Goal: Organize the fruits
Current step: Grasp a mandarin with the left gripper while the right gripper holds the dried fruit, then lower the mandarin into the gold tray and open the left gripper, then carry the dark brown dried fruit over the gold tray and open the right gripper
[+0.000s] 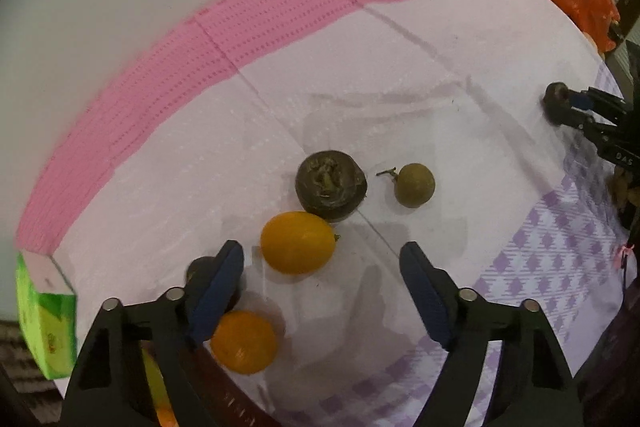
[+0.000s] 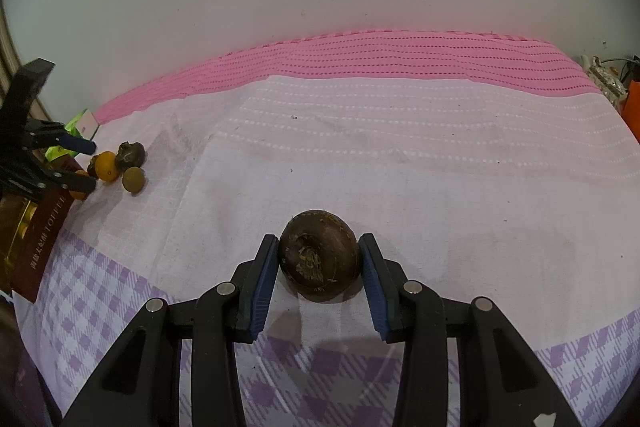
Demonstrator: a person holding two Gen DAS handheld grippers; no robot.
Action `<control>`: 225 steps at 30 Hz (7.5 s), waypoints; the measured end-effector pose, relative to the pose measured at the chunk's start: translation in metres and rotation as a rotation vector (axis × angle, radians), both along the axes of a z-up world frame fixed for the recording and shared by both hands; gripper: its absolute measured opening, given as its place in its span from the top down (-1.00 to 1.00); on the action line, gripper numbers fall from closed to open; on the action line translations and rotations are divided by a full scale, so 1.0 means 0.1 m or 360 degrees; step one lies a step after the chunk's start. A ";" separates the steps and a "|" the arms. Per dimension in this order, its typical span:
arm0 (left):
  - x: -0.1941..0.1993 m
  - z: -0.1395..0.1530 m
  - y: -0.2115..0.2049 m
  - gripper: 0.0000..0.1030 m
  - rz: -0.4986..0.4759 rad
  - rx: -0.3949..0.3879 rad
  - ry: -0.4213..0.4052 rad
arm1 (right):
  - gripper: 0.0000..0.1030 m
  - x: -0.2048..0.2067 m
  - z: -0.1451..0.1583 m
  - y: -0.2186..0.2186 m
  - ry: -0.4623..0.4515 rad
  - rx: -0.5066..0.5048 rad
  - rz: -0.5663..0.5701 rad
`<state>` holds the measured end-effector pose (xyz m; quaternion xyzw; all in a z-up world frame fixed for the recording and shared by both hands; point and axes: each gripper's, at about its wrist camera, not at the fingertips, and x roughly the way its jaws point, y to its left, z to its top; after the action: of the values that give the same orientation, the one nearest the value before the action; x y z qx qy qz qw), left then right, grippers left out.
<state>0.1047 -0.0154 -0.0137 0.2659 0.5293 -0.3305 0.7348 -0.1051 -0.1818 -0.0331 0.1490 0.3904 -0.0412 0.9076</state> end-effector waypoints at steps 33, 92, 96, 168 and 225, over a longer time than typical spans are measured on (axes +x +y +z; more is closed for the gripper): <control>-1.82 0.79 1.05 0.19 0.0937 -0.0536 -0.0057 | 0.27 0.01 -0.02 -0.01 0.0007 -0.0001 -0.0001; -1.49 0.36 2.08 0.18 0.1234 -0.0481 -0.0289 | 0.27 0.08 0.01 0.13 0.0102 -0.0244 -0.0013; -1.46 0.31 2.03 0.18 0.1222 -0.0455 -0.0278 | 0.28 0.07 0.01 0.13 0.0103 -0.0248 -0.0014; -2.11 0.73 2.21 0.10 0.1425 -0.0262 -0.0409 | 0.29 -0.18 0.14 0.42 0.0081 -0.0099 0.0052; -2.06 0.64 2.94 -0.49 0.1816 0.0031 -0.0630 | 0.27 1.23 0.73 4.37 0.0083 -0.0158 0.1334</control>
<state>-0.1014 0.2782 0.0503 0.0032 0.4445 0.1765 0.8782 0.0179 0.2548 0.0403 -0.0678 0.4376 0.3090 0.8416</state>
